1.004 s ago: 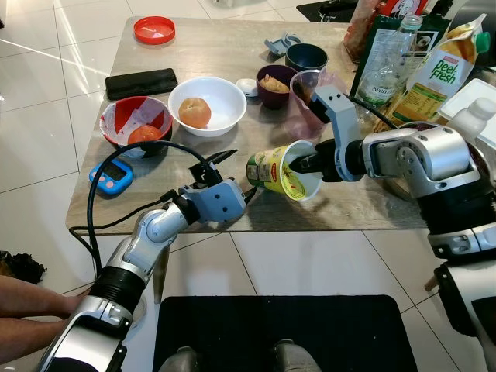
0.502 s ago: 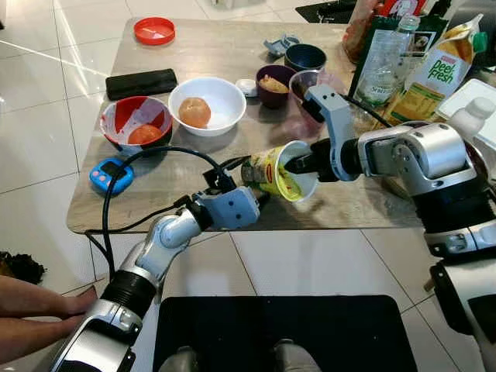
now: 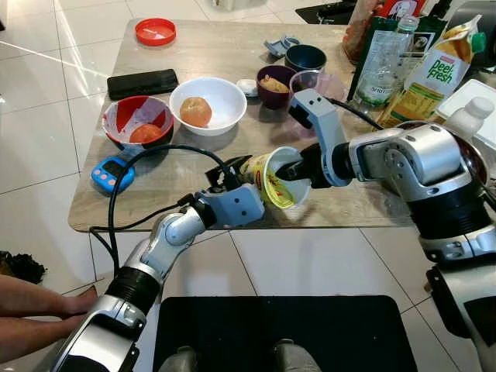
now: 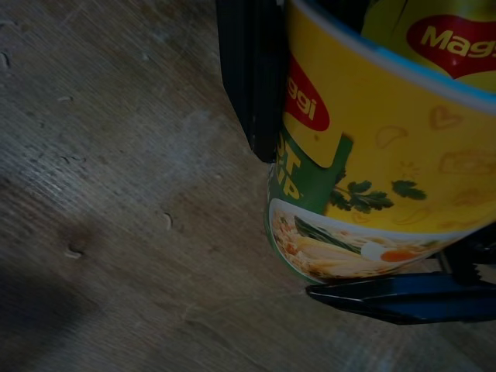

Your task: Restocking fridge

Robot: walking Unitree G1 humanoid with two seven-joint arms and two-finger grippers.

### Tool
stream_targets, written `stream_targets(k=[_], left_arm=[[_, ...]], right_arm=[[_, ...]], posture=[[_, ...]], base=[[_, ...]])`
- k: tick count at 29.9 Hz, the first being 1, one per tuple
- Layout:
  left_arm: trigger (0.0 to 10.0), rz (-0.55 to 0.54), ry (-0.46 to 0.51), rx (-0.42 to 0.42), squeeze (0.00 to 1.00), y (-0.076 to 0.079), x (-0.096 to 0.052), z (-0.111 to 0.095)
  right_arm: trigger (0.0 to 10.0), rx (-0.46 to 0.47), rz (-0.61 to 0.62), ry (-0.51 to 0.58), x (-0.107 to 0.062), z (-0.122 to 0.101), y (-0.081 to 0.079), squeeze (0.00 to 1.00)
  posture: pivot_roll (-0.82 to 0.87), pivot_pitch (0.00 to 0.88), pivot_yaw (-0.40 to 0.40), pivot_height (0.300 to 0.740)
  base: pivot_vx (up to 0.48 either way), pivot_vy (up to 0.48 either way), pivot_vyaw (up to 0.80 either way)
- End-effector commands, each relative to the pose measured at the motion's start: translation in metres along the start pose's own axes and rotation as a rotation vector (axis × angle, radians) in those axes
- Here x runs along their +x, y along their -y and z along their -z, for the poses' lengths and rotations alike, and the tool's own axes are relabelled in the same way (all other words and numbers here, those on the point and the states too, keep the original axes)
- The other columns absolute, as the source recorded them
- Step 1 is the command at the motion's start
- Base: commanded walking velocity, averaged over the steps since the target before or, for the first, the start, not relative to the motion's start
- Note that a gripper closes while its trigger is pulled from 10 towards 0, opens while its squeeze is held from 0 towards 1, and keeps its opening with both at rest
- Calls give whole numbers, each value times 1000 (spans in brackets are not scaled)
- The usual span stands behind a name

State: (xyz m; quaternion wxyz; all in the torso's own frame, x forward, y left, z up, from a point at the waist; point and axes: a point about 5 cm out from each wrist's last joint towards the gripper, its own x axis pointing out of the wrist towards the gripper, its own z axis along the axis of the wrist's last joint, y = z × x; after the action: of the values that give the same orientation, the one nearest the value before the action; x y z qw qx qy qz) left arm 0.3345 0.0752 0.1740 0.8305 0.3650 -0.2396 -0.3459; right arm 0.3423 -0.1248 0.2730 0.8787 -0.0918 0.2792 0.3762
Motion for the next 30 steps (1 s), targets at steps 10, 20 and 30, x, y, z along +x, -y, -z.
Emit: stream_targets(k=[10,20,30], left_arm=[[0,28,11,-15,0,8,10,-6],[10000,24,19,-14,0,8,10,-7],[10000,10,14,-14,0,7,7,-5]], right_arm=[[10000,2,-96,-19,7,6,-15,0],[10000,2,-73,-12,7,5,-13,0],[10000,-1,-78,51,6,2,-9,1000]], posture=[[-123,203,-41,740],[-120,199,-42,740],[-119,199,-45,740]], base=[[0,0,0],[0,0,0],[0,0,0]])
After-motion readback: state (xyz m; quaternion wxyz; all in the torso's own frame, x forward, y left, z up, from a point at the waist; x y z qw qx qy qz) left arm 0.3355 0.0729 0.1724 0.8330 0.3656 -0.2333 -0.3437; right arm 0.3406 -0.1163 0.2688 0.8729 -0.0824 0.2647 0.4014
